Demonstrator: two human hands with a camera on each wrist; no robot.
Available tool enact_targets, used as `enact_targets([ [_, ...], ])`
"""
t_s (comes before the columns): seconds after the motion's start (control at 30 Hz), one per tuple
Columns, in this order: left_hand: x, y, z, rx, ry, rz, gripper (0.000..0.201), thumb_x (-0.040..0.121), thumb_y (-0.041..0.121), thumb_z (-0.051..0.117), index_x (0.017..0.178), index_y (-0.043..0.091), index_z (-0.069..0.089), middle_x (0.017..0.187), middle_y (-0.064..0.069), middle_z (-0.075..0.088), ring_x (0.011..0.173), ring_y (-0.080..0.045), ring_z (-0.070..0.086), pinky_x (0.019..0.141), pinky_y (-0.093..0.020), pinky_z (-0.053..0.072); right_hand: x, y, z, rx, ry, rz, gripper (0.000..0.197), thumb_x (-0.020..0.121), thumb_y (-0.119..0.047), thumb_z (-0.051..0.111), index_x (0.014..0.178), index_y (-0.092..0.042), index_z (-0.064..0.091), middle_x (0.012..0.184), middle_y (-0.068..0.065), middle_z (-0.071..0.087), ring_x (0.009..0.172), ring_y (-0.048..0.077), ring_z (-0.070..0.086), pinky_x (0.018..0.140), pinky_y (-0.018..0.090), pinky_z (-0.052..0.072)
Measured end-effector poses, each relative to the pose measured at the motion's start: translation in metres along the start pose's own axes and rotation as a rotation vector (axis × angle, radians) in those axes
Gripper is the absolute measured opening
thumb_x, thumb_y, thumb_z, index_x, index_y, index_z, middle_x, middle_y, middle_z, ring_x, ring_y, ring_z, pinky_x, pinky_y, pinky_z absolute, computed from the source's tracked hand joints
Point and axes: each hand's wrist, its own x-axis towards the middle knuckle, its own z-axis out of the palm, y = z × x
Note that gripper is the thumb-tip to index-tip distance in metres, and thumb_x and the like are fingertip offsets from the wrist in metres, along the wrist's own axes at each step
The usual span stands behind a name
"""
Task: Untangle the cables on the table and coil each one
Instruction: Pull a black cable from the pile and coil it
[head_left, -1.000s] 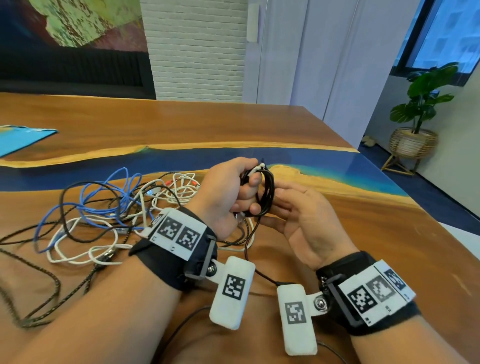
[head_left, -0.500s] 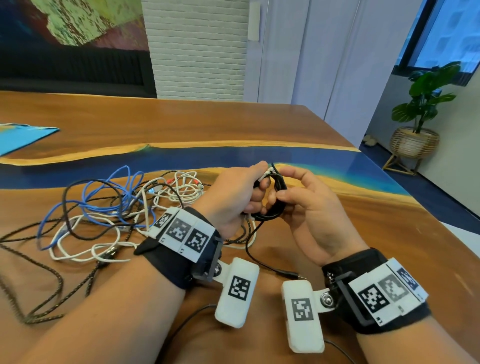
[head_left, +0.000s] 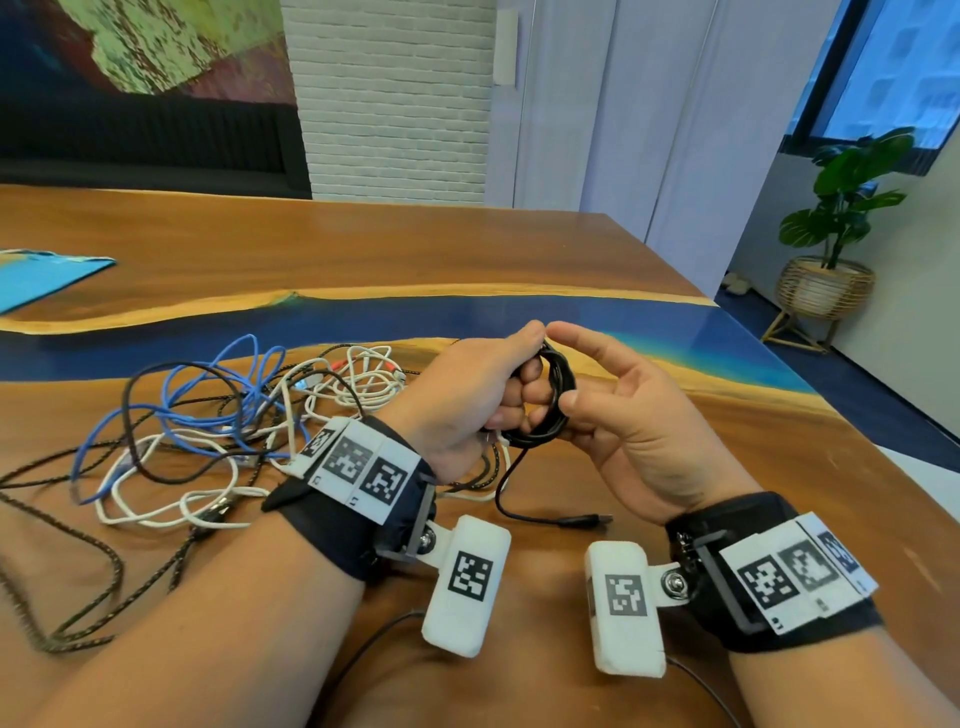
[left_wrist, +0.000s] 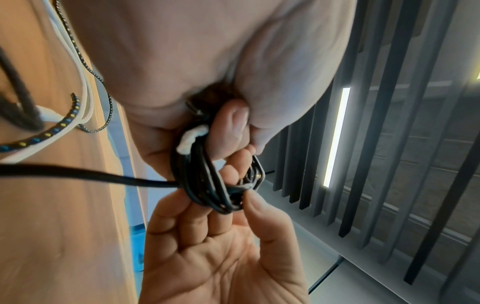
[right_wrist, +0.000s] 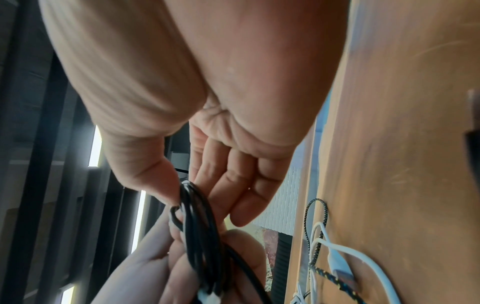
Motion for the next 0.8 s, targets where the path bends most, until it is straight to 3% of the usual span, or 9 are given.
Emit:
enact_targets([
  [0.1, 0.0000, -0.0019, 0.0022, -0.005, -0.004, 0.003, 0.046, 0.108, 0.039, 0.043, 0.071, 0.014, 0.048, 0.063, -0.003, 0.046, 0.039, -0.009, 0.034, 0.056, -0.027, 0.031, 0.0005, 0.0011, -0.0015, -0.050, 0.000, -0.005, 0.064, 0.082, 0.020, 0.060, 0.135, -0.015, 0.059, 0.090, 0.018, 0.072, 0.072, 0.028, 0.071, 0.080, 0.046, 0.052],
  [0.2, 0.0001, -0.0036, 0.0026, -0.014, 0.005, -0.011, 0.045, 0.107, 0.038, 0.045, 0.069, 0.013, 0.047, 0.057, 0.000, 0.039, 0.038, -0.009, 0.028, 0.055, -0.027, 0.030, 0.0014, 0.0018, -0.0020, -0.088, 0.021, -0.004, 0.066, 0.072, 0.010, 0.066, 0.132, -0.018, 0.062, 0.090, 0.016, 0.071, 0.073, 0.031, 0.069, 0.083, 0.052, 0.037],
  [0.3, -0.0009, -0.0059, 0.0059, 0.010, -0.005, -0.012, 0.044, 0.107, 0.037, 0.047, 0.069, 0.014, 0.047, 0.053, 0.004, 0.028, 0.042, -0.010, 0.022, 0.051, -0.022, 0.026, 0.0034, 0.0062, -0.0016, -0.170, 0.045, -0.022, 0.065, 0.069, 0.009, 0.063, 0.125, -0.024, 0.067, 0.095, 0.012, 0.069, 0.084, 0.039, 0.065, 0.083, 0.067, 0.044],
  [0.37, -0.0013, -0.0077, 0.0085, 0.010, -0.026, 0.000, 0.044, 0.107, 0.035, 0.046, 0.069, 0.013, 0.046, 0.052, 0.004, 0.028, 0.043, -0.009, 0.021, 0.055, -0.025, 0.021, 0.0041, 0.0090, -0.0023, -0.181, 0.040, -0.035, 0.062, 0.071, 0.009, 0.063, 0.122, -0.025, 0.069, 0.096, 0.011, 0.066, 0.090, 0.043, 0.062, 0.086, 0.082, 0.040],
  [0.4, -0.0011, -0.0085, 0.0087, 0.007, -0.031, 0.004, 0.045, 0.107, 0.035, 0.046, 0.069, 0.013, 0.046, 0.053, 0.003, 0.028, 0.043, -0.009, 0.021, 0.054, -0.024, 0.022, 0.0043, 0.0095, -0.0031, -0.170, 0.034, -0.039, 0.060, 0.073, 0.010, 0.065, 0.122, -0.025, 0.069, 0.096, 0.011, 0.067, 0.092, 0.045, 0.061, 0.087, 0.082, 0.039],
  [0.5, 0.0010, -0.0099, 0.0076, -0.019, -0.024, 0.017, 0.046, 0.107, 0.037, 0.048, 0.068, 0.013, 0.048, 0.061, -0.001, 0.028, 0.046, -0.009, 0.023, 0.042, -0.017, 0.027, 0.0026, 0.0065, -0.0042, -0.136, 0.031, -0.047, 0.057, 0.075, 0.011, 0.077, 0.122, -0.020, 0.068, 0.095, 0.012, 0.069, 0.089, 0.039, 0.066, 0.080, 0.055, 0.058],
  [0.57, 0.0018, -0.0097, 0.0073, -0.042, -0.011, 0.027, 0.044, 0.107, 0.035, 0.048, 0.069, 0.013, 0.050, 0.062, -0.001, 0.031, 0.044, -0.008, 0.025, 0.040, -0.015, 0.027, 0.0007, 0.0045, -0.0017, -0.102, 0.019, -0.064, 0.052, 0.074, 0.002, 0.078, 0.122, -0.017, 0.068, 0.096, 0.014, 0.069, 0.083, 0.031, 0.069, 0.072, 0.041, 0.061],
  [0.67, 0.0020, -0.0077, 0.0065, -0.076, 0.001, 0.042, 0.042, 0.107, 0.033, 0.047, 0.071, 0.012, 0.050, 0.060, 0.000, 0.036, 0.041, -0.007, 0.030, 0.043, -0.017, 0.024, 0.0006, 0.0032, 0.0009, -0.057, 0.028, -0.108, 0.054, 0.069, -0.013, 0.083, 0.121, -0.014, 0.068, 0.089, 0.014, 0.063, 0.075, 0.022, 0.066, 0.070, 0.033, 0.057],
  [0.8, 0.0042, -0.0082, 0.0047, -0.067, 0.045, 0.058, 0.040, 0.108, 0.034, 0.048, 0.073, 0.014, 0.050, 0.055, 0.007, 0.031, 0.044, -0.007, 0.024, 0.043, -0.018, 0.023, 0.0026, 0.0008, -0.0011, -0.090, 0.118, -0.223, 0.049, 0.060, -0.043, 0.094, 0.102, -0.027, 0.074, 0.084, 0.012, 0.051, 0.084, 0.027, 0.053, 0.074, 0.038, 0.051],
])
